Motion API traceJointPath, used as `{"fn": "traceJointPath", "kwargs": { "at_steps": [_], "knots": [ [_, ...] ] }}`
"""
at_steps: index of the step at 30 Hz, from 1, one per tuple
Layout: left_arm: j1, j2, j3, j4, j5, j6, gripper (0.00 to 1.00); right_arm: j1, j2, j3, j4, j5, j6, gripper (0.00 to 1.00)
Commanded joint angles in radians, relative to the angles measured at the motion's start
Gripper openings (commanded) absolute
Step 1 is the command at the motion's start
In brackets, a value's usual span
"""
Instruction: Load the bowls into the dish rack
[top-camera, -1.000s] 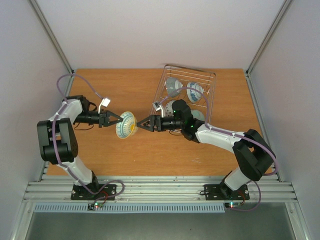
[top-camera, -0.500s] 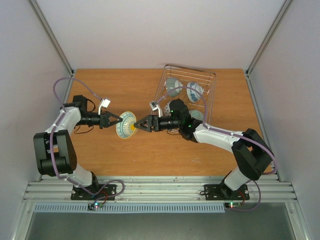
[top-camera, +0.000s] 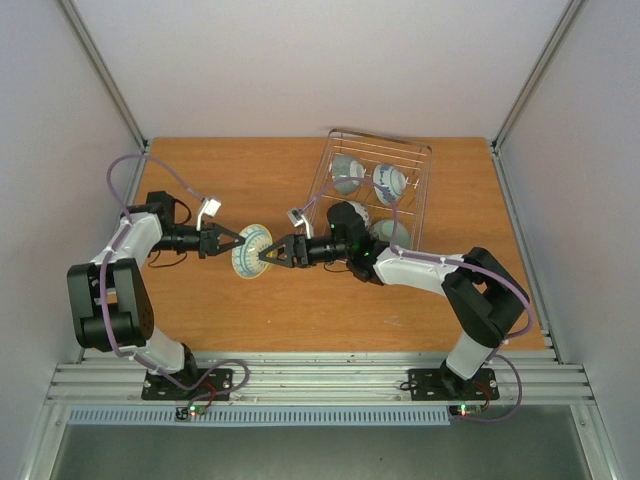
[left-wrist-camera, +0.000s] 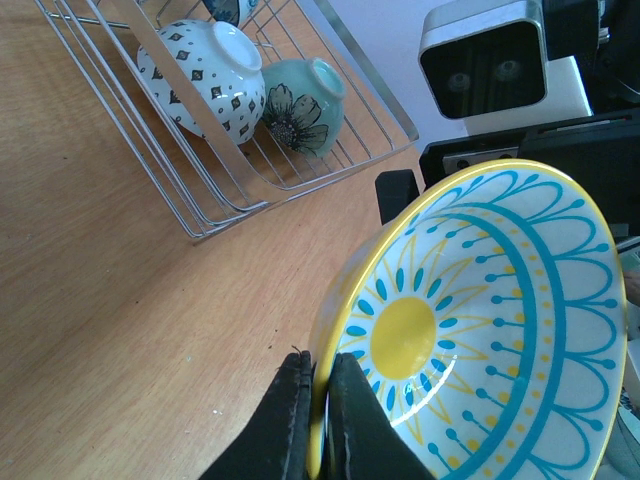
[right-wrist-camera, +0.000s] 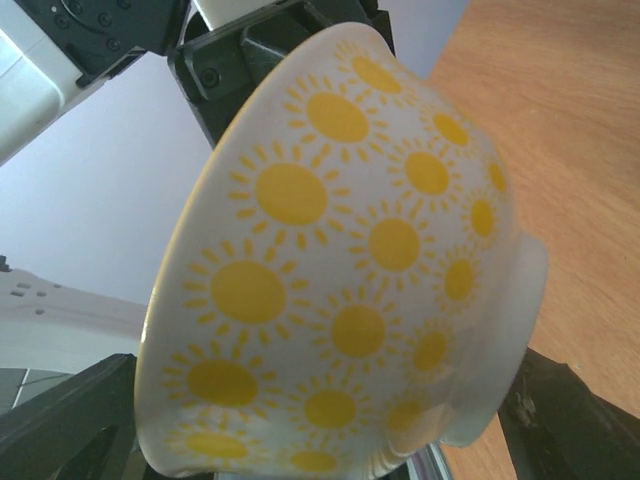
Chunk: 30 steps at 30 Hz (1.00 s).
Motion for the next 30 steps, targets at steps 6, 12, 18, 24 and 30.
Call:
{"fn": "traceJointPath", "kwargs": {
  "at_steps": [6,12,18,24,30],
  "knots": [
    [0.005,0.019,0.028,-0.051,0.068,0.045,0.00,0.006,0.019,0.025,0.132,-0.044,0.058,0.74],
    [0.004,0.030,0.029,-0.050,0.066,0.047,0.00,0.007,0.017,0.027,0.153,-0.060,0.070,0.41],
    [0.004,0.019,0.018,-0.024,0.053,0.023,0.32,0.007,0.019,0.026,0.173,-0.066,0.077,0.19],
    [0.004,-0.046,-0.035,0.137,0.010,-0.102,0.45,0.007,-0.007,0.026,0.098,-0.028,0.019,0.08],
    [0.005,-0.158,-0.146,0.435,-0.114,-0.331,0.48,0.007,-0.105,0.071,-0.255,0.131,-0.188,0.01]
  ]
}}
